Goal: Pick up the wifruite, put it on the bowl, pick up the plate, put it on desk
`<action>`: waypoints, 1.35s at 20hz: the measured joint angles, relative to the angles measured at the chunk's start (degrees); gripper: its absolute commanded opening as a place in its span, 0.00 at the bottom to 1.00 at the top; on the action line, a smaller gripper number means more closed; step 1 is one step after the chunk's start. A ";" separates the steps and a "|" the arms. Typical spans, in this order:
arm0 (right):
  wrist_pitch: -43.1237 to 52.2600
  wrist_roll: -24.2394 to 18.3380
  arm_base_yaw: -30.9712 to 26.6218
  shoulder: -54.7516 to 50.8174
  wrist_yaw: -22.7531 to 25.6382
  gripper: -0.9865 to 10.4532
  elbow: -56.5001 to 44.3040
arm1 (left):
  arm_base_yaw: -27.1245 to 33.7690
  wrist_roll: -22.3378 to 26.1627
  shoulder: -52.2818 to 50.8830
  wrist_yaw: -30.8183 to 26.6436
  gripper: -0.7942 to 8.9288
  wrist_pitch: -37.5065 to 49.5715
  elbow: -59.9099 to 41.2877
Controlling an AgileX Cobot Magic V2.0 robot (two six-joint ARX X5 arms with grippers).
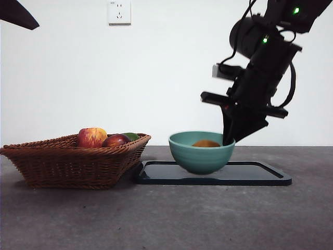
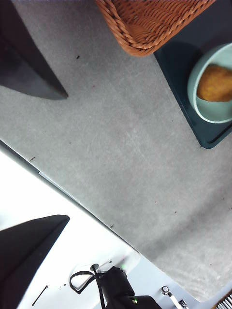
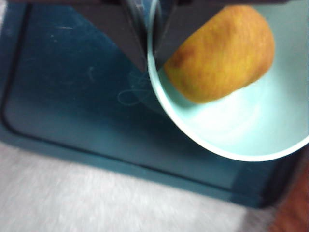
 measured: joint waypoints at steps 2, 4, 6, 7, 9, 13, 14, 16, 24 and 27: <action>0.15 0.00 0.00 0.39 -0.11 0.10 0.00 | 0.00 0.00 0.00 0.00 0.47 0.00 0.00; 0.52 0.00 0.00 0.39 -0.11 0.10 0.02 | 0.00 0.00 0.00 0.00 0.47 0.02 0.00; 0.42 0.00 -0.22 0.39 -0.11 0.10 0.02 | 0.00 0.00 0.00 0.00 0.47 0.00 0.00; 0.37 0.00 -0.28 0.39 -0.11 0.11 0.02 | 0.00 0.00 0.00 0.00 0.47 0.00 0.00; 0.39 0.00 -0.31 0.39 -0.13 0.23 0.02 | 0.00 0.00 0.00 0.00 0.47 0.00 0.00; 0.35 0.02 -0.31 0.39 -0.33 0.27 0.04 | 0.00 0.00 0.00 0.00 0.47 0.00 0.00; -0.26 0.02 -0.31 0.39 -0.31 0.27 0.28 | 0.00 0.00 0.00 0.00 0.47 0.00 0.00; -2.36 0.02 -0.42 0.24 -0.28 0.28 1.51 | 0.00 0.00 0.00 0.00 0.47 0.02 0.00; -10.47 -0.66 -0.70 -15.04 -2.01 0.28 4.85 | 0.00 0.00 -0.02 0.00 0.47 0.02 0.00; -17.14 -2.03 -0.66 -22.18 -4.61 0.28 4.85 | 0.00 0.00 0.00 0.00 0.47 0.02 0.00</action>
